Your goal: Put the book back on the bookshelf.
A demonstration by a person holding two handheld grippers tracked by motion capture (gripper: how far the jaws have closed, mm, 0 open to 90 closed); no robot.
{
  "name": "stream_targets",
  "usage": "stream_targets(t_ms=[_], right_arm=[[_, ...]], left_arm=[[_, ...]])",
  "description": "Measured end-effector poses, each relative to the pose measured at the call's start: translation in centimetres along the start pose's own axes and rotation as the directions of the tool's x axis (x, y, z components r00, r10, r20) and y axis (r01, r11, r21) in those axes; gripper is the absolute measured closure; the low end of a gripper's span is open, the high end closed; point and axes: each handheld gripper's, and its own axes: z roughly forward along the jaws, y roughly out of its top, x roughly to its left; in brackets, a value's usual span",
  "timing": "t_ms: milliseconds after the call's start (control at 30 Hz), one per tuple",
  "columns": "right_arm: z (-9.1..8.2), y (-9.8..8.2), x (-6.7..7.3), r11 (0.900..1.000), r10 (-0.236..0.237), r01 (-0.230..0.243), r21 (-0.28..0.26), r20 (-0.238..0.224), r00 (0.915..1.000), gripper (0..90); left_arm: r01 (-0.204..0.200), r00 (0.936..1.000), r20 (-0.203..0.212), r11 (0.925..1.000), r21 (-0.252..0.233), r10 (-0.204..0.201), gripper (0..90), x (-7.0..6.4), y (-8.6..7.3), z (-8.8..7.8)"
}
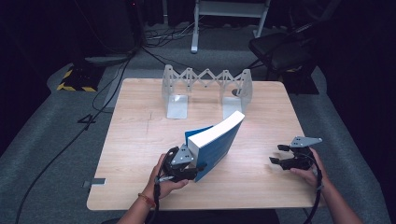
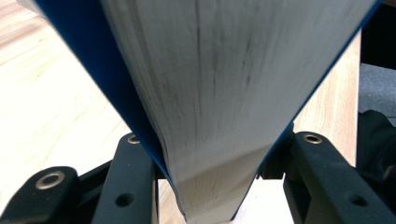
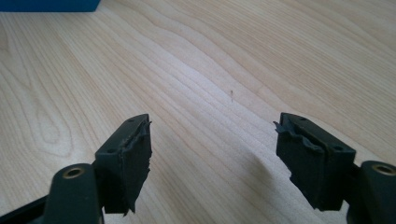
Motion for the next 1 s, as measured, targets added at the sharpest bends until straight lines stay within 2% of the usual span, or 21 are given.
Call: stream_targets(t_ms=[300, 467, 600, 667, 767, 1000], right_arm=[[0.6, -0.2, 0.0, 1.000, 0.001, -0.001, 0.012, -0.018, 0.9998, 26.4], [1.0, -0.4, 0.0, 0.999, -0.004, 0.005, 0.033, -0.024, 0.9997, 24.4], [1.1, -0.5, 0.2, 1.000, -0.010, 0.010, 0.023, -0.017, 0.9998, 24.3], [1.3, -0.5, 0.3, 1.000, -0.021, 0.021, 0.015, 0.002, 0.9998, 21.6], [1.5, -0.4, 0.3, 1.000, -0.013, 0.012, 0.021, 0.013, 0.9998, 19.8], [1.7, -0.3, 0.3, 1.000, -0.010, 0.010, 0.005, 0.014, 0.9999, 19.2]], left_arm=[[-0.011, 0.9995, 0.031, 0.9999, 0.002, 0.011, 59.6, 0.3, -0.6, -0.9], [-0.023, 0.9972, 0.072, 0.9997, 0.003, 0.023, 59.5, 0.6, -1.0, -1.6], [-0.025, 0.9939, 0.108, 0.9997, 0.005, 0.025, 59.5, 0.9, -1.3, -2.0], [-0.034, 0.9936, 0.108, 0.9994, 0.003, 0.033, 59.5, 1.0, -1.4, -2.1], [-0.034, 0.9927, 0.116, 0.9994, 0.004, 0.033, 59.5, 1.1, -1.4, -2.2], [-0.034, 0.9887, 0.146, 0.9994, -0.002, 0.034, 59.3, 1.3, -1.7, -2.3]])
